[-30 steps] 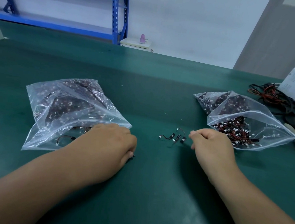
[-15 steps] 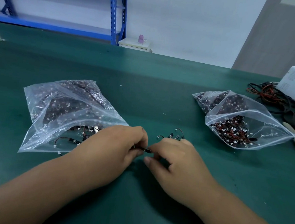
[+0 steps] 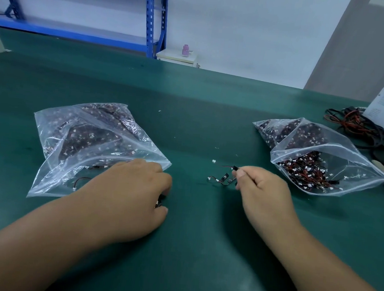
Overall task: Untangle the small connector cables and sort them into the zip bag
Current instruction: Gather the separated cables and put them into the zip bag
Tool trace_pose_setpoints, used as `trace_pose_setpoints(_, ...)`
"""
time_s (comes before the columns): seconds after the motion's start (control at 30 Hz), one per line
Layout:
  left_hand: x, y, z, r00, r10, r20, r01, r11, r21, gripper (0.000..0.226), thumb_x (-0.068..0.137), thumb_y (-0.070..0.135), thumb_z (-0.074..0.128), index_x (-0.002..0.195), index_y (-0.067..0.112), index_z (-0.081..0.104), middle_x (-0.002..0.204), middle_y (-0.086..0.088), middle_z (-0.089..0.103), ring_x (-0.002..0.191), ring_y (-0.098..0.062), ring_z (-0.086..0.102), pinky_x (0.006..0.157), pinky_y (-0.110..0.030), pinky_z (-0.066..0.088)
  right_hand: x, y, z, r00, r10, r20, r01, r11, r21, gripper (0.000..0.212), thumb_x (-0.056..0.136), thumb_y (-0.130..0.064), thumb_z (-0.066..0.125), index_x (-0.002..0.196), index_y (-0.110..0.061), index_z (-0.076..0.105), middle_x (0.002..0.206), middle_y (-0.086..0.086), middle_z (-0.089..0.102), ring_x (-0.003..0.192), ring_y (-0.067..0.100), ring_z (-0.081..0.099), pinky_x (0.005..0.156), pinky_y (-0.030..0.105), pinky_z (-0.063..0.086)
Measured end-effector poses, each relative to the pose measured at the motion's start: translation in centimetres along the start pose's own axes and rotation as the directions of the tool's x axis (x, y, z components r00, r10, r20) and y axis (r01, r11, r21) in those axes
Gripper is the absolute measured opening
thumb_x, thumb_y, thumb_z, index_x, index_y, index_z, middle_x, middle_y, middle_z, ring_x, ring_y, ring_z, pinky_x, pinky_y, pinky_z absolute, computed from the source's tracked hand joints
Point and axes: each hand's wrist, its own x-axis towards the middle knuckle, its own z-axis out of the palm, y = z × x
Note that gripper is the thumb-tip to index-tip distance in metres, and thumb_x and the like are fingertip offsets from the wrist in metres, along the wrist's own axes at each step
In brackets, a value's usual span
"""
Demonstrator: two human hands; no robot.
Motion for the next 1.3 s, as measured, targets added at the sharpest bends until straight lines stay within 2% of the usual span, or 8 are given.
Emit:
trace_pose_setpoints(0.1,0.0,0.0,-0.1,0.999,-0.002,0.035,0.002,1.000,-0.012,0.018,0.085,0.046,0.044,0.098,0.036,0.050,0.095,0.016,0.047,0.098,-0.009,0.048,0.091,-0.031,0.043,1.2,0.4,0.3,0.994,0.097,-0.044,-0.096,0.995,0.030,0.023,0.090,-0.029,0.063,0.070,-0.017,0.069,0.071,-0.010,0.066,0.068,0.010,0.059,0.063,0.027,0.047)
trace_pose_setpoints(0.3,0.5,-0.3,0.3,0.999,0.004,0.038,-0.004,1.000,0.005,0.009,0.090,0.036,0.045,0.094,0.032,0.052,0.094,0.014,0.051,0.092,-0.010,0.052,0.086,-0.032,0.046,2.0,-0.4,1.6,0.996,0.087,-0.026,-0.088,0.996,-0.031,0.024,0.081,-0.041,0.075,0.065,-0.025,0.066,0.064,-0.018,0.063,0.060,0.005,0.056,0.056,0.027,0.045)
trace_pose_setpoints(0.53,0.8,0.2,0.1,0.998,0.055,-0.007,-0.055,0.998,-0.003,0.005,0.093,0.041,0.044,0.094,0.036,0.044,0.094,0.016,0.053,0.092,-0.009,0.050,0.086,-0.031,0.042,0.4,0.3,0.7,0.997,0.051,-0.056,-0.049,0.999,0.023,0.016,0.087,-0.025,0.065,0.071,-0.027,0.065,0.073,-0.017,0.065,0.071,0.004,0.059,0.062,0.025,0.046)
trace_pose_setpoints(0.73,-0.3,0.3,-0.7,1.000,-0.020,0.016,0.021,0.999,-0.046,0.022,0.067,0.038,0.041,0.089,0.034,0.041,0.086,0.018,0.051,0.086,-0.008,0.048,0.078,-0.029,0.044,-0.4,0.0,0.7,0.998,-0.050,-0.043,0.048,0.997,-0.058,0.014,0.086,-0.025,0.066,0.072,-0.025,0.065,0.073,-0.016,0.064,0.073,0.005,0.058,0.066,0.031,0.051)
trace_pose_setpoints(0.97,0.6,-0.2,0.3,1.000,-0.009,-0.004,0.009,0.996,-0.094,0.018,0.085,0.025,0.046,0.098,0.036,0.044,0.093,0.019,0.056,0.089,-0.007,0.052,0.085,-0.030,0.046,-0.4,-0.1,0.8,0.998,-0.054,-0.012,0.052,0.994,-0.094,0.015,0.086,-0.026,0.066,0.071,-0.024,0.066,0.073,-0.013,0.065,0.074,0.004,0.058,0.069,0.035,0.053)
trace_pose_setpoints(1.1,0.7,0.4,0.5,0.998,-0.019,-0.066,-0.001,0.959,-0.282,0.025,0.091,0.032,0.053,0.108,0.046,0.039,0.091,0.026,0.054,0.088,0.002,0.050,0.074,-0.019,0.041,-1.1,-1.0,0.4,0.974,-0.224,0.039,0.228,0.963,-0.146,0.014,0.088,-0.030,0.063,0.078,-0.024,0.069,0.073,-0.011,0.061,0.073,0.010,0.057,0.069,0.036,0.050)
trace_pose_setpoints(1.23,0.7,1.2,0.4,0.991,-0.016,-0.133,-0.040,0.910,-0.412,0.033,0.089,0.032,0.062,0.102,0.049,0.037,0.105,0.035,0.051,0.092,0.008,0.049,0.069,-0.015,0.040,-2.8,-3.0,0.5,0.879,-0.441,0.182,0.460,0.885,-0.077,0.032,0.092,-0.043,0.053,0.104,-0.019,0.072,0.082,-0.006,0.062,0.079,0.017,0.059,0.071,0.038,0.051)
trace_pose_setpoints(1.3,0.7,1.4,0.3,0.988,0.007,-0.155,-0.073,0.903,-0.423,0.035,0.088,0.030,0.064,0.101,0.047,0.037,0.107,0.037,0.049,0.092,0.008,0.049,0.068,-0.016,0.040,-3.6,-3.6,1.0,0.845,-0.482,0.232,0.508,0.859,-0.066,0.031,0.092,-0.042,0.051,0.104,-0.020,0.071,0.083,-0.004,0.062,0.080,0.019,0.059,0.071,0.041,0.051)
